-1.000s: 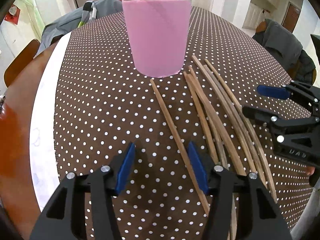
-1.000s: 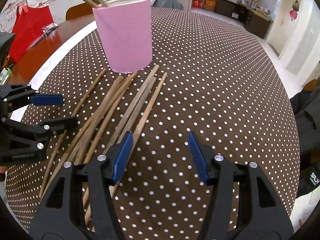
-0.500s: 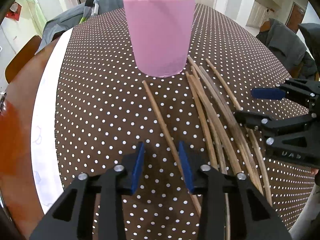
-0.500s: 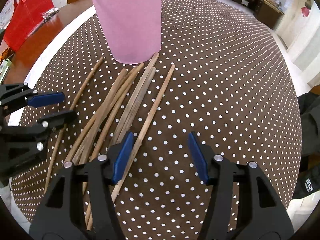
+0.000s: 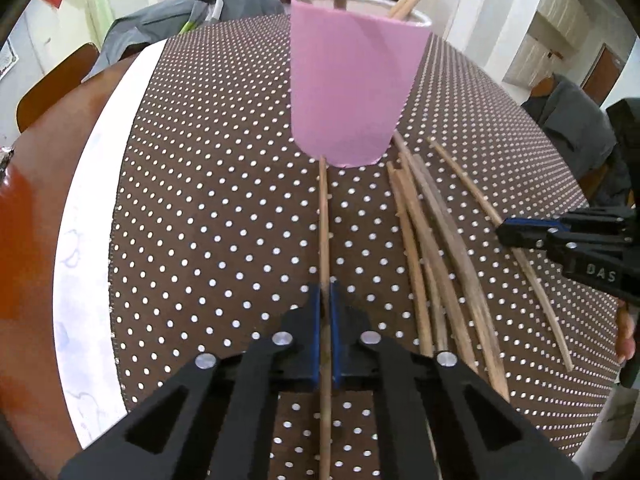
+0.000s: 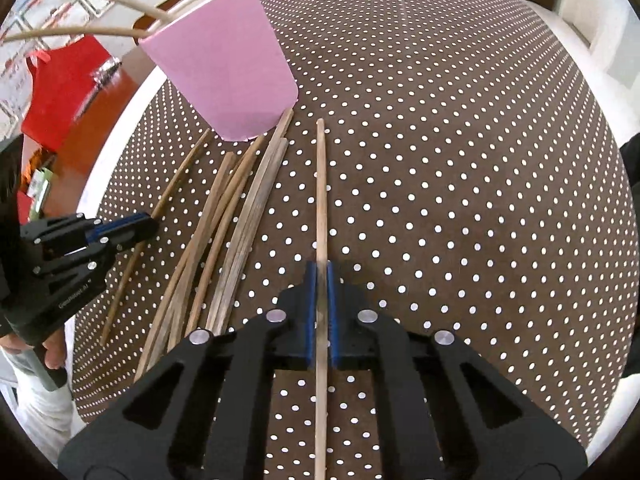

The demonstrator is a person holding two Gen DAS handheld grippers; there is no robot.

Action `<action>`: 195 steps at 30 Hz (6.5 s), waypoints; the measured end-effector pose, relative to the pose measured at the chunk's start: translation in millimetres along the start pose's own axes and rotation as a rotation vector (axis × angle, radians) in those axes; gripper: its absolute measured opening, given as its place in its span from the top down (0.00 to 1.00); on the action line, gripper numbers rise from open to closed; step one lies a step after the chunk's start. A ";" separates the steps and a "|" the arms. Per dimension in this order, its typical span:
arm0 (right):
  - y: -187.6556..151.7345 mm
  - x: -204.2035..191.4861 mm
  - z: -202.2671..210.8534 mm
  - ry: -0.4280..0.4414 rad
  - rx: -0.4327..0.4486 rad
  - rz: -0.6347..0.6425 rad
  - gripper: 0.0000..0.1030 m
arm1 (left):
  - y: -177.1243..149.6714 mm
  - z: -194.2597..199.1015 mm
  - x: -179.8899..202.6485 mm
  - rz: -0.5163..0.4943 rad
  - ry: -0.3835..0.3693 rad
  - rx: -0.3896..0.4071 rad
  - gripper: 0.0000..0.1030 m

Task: Organize utensils
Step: 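Grasp a chopstick with the left tool while the right tool grasps one, then lift both held chopsticks upright and carry them above the pink cup, then open the left tool over the cup while the right tool opens too, then lower both open tools back to the chopstick pile beside the cup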

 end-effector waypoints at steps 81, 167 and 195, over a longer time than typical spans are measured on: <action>72.9 -31.4 124.3 -0.068 1.192 -0.066 0.94 | 118.3 122.8 28.4 0.129 -0.233 0.981 0.73; -70.1 -29.6 100.3 -0.227 0.622 0.002 0.34 | -17.6 107.7 53.2 -0.230 -0.018 0.316 0.35; -59.2 -20.6 26.8 -0.116 0.262 -0.018 0.32 | -5.1 -20.6 30.2 -0.152 -0.003 -0.060 0.54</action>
Point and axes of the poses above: each gripper's, at about its wrist camera, not at the fingertips, and z roughly against the way its jaws point, x to its right, y to its top, the point moved 3 cm from there along -z, roughly the way its jaws point, and after that the axes turned 9 degrees about z, right-handed, at the moved point
